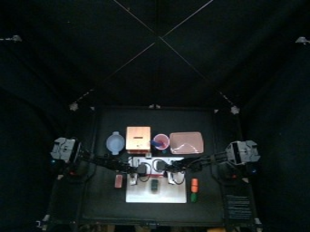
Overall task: Cut the sushi into 4 pieces with the knife
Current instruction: Cut the sushi into 4 pieces
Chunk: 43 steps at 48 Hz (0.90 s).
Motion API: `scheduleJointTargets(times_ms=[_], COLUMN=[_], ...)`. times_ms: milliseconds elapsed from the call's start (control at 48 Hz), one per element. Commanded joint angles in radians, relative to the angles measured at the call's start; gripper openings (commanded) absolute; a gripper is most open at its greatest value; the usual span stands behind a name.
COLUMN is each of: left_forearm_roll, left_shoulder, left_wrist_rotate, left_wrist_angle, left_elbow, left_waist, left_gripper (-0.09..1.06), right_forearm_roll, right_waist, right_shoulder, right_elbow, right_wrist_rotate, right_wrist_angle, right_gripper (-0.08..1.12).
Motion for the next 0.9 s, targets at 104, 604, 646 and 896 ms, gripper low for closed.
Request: scheduleJointTargets(times_ms=[104, 604, 646, 896], left_forearm_roll=[0.046, 0.156, 0.150, 0.048], left_shoulder=[-0.029, -0.230, -0.227, -0.221], left_wrist_rotate=[0.003, -0.003, -0.005, -0.005], left_wrist_angle=[0.017, 0.017, 0.017, 0.018], left_elbow=[0.002, 0.012, 0.012, 0.011], left_waist=[0.034, -0.008, -0.025, -0.084], left_gripper=[0.41, 0.41, 0.41, 0.41], right_forearm_roll=[-0.017, 0.028, 0.038, 0.092], right_waist=[-0.020, 0.029, 0.041, 0.086], right_shoulder=[-0.038, -0.195, -0.193, -0.189], right_elbow=[-0.006, -0.029, -0.029, -0.029], right_wrist_rotate=[-0.003, 0.000, 0.000, 0.000], right_wrist_angle=[0.014, 0.058, 0.058, 0.051], right_gripper=[0.23, 0.23, 0.23, 0.23])
